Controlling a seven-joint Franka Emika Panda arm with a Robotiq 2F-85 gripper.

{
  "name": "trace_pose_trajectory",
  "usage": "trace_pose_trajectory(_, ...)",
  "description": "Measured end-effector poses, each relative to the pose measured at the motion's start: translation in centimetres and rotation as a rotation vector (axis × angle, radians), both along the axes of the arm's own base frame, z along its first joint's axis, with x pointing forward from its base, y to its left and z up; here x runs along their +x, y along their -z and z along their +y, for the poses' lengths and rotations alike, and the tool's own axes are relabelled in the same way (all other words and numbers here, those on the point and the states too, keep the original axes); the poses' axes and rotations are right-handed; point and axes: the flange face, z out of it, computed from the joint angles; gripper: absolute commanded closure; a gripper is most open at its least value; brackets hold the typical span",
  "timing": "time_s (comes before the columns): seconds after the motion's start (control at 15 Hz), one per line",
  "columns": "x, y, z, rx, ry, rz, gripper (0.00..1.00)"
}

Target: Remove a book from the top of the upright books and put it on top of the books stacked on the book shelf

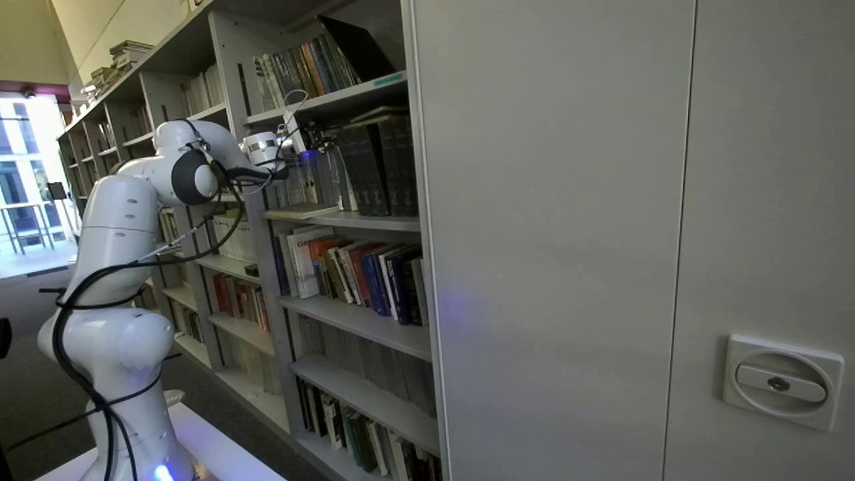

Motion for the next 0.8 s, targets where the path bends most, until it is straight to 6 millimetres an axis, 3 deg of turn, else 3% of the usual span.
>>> trace_pose_trajectory(0.07, 0.11, 0.09, 0.06, 0.000, 0.000, 0.000, 1.00)
trace_pose_trajectory(0.8, 0.23, -0.55, 0.21, 0.002, 0.001, -0.015, 0.97)
